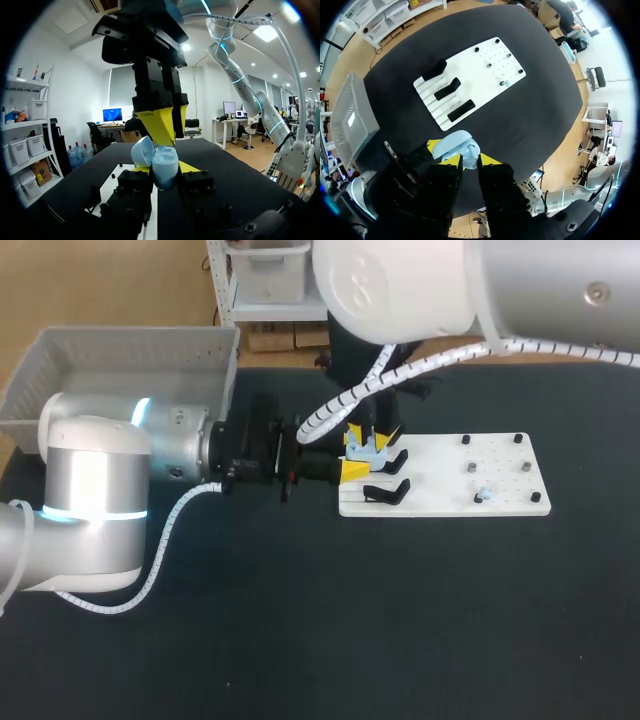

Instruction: Pick up each earbud case from the left stands, insert the matching earbuds, close the lid, and place the case in the box.

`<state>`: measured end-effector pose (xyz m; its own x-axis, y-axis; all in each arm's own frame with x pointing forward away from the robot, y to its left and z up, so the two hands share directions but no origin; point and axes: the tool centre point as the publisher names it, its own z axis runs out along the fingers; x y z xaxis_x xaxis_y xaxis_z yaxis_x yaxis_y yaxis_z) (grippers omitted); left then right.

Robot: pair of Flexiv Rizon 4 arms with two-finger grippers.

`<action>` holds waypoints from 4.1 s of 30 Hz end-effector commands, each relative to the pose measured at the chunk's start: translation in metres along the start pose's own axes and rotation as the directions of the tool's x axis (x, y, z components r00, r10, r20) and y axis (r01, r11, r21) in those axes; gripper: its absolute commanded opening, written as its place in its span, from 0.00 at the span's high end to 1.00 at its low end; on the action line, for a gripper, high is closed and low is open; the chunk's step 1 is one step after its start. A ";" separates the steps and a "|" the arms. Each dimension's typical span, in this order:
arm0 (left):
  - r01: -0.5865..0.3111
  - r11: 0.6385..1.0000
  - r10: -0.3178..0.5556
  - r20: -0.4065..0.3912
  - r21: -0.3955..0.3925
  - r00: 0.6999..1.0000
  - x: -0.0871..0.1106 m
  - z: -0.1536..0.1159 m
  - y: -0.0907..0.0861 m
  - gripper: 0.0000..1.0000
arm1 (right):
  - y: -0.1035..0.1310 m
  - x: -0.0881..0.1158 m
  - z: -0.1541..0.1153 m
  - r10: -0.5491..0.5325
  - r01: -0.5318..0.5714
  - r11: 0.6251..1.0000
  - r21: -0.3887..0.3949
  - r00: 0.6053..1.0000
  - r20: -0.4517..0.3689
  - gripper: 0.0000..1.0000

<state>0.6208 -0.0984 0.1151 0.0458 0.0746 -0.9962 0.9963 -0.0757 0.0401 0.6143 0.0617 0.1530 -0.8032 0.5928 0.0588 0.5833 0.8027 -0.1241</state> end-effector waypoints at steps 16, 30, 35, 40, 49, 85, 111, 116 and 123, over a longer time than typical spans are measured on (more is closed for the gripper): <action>-0.004 1.000 0.004 0.004 -0.007 1.000 0.001 0.000 -0.001 1.00 | -0.027 0.028 -0.027 -0.053 0.056 0.996 -0.070 0.998 0.039 0.24; -0.004 1.000 0.004 0.004 -0.007 1.000 0.001 0.000 -0.001 1.00 | -0.039 0.035 -0.025 -0.098 0.099 0.989 -0.113 0.995 0.017 0.38; -0.004 1.000 0.004 0.004 -0.007 1.000 0.001 0.000 -0.001 1.00 | -0.033 0.036 -0.018 -0.116 0.115 0.987 -0.114 0.993 -0.002 0.34; -0.004 1.000 0.004 0.004 -0.007 1.000 0.001 0.000 -0.001 1.00 | -0.028 0.036 -0.014 -0.127 0.125 0.987 -0.104 0.992 -0.012 0.33; -0.004 1.000 0.004 0.004 -0.007 1.000 0.001 0.000 -0.001 1.00 | -0.029 0.032 -0.003 -0.125 0.121 0.989 -0.088 0.992 -0.035 0.33; -0.004 1.000 0.004 0.004 -0.007 1.000 0.001 0.000 -0.001 1.00 | -0.034 0.013 0.007 -0.085 0.082 0.993 -0.087 0.996 -0.024 0.29; -0.004 1.000 0.004 0.004 -0.007 1.000 0.001 0.000 -0.001 1.00 | -0.092 0.010 -0.044 -0.242 0.288 0.951 -0.111 0.918 0.313 0.00; -0.004 1.000 0.004 0.004 -0.007 1.000 0.001 0.000 -0.001 1.00 | -0.106 -0.008 -0.039 -0.269 0.308 0.949 -0.065 0.900 0.342 0.00; -0.004 1.000 0.004 0.004 -0.007 1.000 0.001 0.000 -0.001 1.00 | -0.114 -0.023 -0.029 -0.293 0.321 0.946 -0.038 0.901 0.320 0.00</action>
<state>0.6212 -0.0981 0.1153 0.0459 0.0746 -0.9962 0.9964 -0.0749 0.0403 0.5691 -0.0375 0.1963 -0.9329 0.2785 -0.2284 0.3023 0.9502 -0.0761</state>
